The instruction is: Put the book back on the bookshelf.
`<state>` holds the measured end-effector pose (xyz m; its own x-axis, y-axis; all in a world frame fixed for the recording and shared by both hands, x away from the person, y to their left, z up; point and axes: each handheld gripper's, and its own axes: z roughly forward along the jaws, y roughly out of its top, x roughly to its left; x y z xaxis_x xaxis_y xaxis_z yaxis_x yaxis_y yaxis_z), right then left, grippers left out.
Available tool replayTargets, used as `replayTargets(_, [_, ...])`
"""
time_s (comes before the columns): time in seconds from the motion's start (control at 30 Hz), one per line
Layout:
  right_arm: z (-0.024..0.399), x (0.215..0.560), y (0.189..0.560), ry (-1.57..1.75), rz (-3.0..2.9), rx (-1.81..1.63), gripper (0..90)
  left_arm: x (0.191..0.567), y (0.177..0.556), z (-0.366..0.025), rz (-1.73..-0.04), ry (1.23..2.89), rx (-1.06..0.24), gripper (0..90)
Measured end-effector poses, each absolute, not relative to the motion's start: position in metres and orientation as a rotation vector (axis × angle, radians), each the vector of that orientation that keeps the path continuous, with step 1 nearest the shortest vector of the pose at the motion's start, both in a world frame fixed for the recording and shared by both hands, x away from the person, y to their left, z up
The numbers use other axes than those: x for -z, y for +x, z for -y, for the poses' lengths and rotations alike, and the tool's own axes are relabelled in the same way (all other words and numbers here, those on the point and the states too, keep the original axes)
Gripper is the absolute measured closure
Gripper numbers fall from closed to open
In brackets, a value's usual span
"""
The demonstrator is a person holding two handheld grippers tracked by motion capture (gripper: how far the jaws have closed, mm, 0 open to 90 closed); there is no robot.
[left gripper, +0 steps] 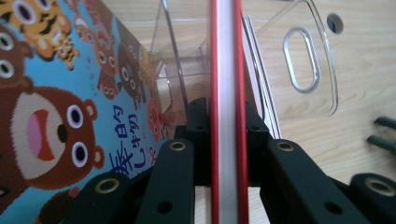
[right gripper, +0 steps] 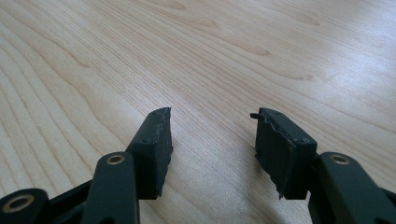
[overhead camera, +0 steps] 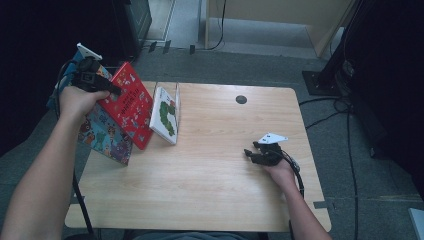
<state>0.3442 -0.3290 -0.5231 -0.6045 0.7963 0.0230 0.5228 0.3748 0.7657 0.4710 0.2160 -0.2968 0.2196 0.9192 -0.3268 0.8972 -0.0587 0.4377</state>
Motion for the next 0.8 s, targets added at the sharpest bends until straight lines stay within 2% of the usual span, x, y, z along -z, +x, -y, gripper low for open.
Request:
replayTargets(0.43, [0.329, 0.523, 0.344, 1.152, -2.291, -1.084, 46.5, 0.296, 0.473, -0.215, -1.673, 1.865, -0.118, 80.5])
replayTargets(0.8, [0.329, 0.523, 0.345, 1.150, -2.290, -1.086, 47.0, 0.283, 0.469, -0.220, -1.639, 1.843, -0.113, 80.4])
